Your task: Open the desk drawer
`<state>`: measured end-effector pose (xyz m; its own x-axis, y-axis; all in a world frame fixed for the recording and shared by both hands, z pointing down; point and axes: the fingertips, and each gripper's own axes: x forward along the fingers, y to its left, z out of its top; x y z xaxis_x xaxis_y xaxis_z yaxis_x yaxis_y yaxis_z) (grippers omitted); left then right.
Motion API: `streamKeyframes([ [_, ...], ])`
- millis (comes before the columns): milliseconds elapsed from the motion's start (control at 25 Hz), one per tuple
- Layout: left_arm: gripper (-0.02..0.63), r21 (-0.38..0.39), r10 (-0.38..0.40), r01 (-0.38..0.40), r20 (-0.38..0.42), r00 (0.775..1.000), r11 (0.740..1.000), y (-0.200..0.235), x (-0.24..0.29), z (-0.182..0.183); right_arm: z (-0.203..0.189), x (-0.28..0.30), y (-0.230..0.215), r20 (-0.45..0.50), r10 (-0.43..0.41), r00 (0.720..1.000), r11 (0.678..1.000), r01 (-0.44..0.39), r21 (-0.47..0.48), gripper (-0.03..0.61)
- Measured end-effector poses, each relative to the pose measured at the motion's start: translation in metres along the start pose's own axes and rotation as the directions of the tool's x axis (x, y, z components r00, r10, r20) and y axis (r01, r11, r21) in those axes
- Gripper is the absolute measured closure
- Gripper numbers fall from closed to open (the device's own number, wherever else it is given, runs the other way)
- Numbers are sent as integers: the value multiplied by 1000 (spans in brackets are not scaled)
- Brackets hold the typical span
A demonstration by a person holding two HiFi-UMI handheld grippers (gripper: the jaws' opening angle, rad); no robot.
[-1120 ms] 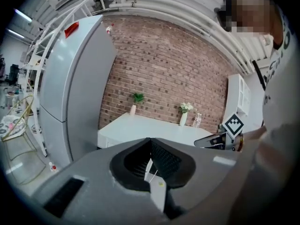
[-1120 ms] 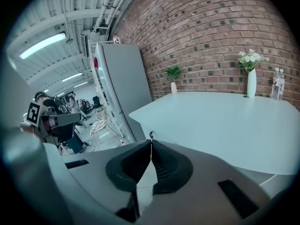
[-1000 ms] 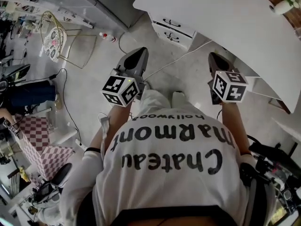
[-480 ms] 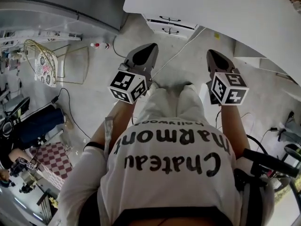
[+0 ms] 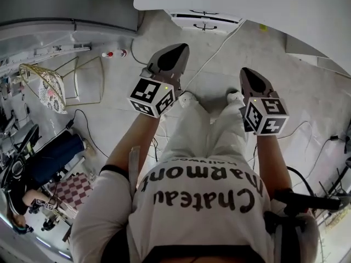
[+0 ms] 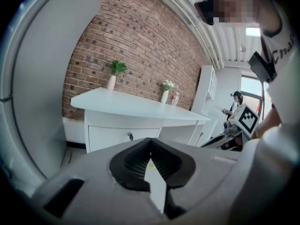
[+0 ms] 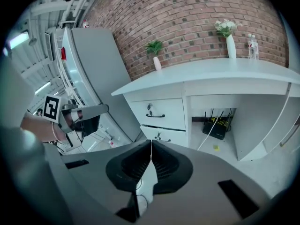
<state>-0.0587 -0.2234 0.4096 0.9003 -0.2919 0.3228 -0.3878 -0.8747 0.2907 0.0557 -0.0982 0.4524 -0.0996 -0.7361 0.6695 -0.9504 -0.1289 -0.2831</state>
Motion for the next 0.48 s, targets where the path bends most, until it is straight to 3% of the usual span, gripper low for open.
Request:
streamKeyframes([
  [120,600,-33,36,-36,6,999,999,17,13,-28,-20,19,-3,-28,30,999,999,-30,-11,565],
  [240,600,-119,80,-81,-10,997,990,39,29,-65,-38,33,-2,-51,63,997,997,-64,-36,565],
  [360,598,-251,115,-122,-40,992,960,63,50,-107,-58,42,-10,-68,65,996,996,-68,-54,565],
  [480,597,-330,137,-150,-62,989,932,82,69,-141,-81,46,-20,-91,72,993,996,-75,-36,565],
])
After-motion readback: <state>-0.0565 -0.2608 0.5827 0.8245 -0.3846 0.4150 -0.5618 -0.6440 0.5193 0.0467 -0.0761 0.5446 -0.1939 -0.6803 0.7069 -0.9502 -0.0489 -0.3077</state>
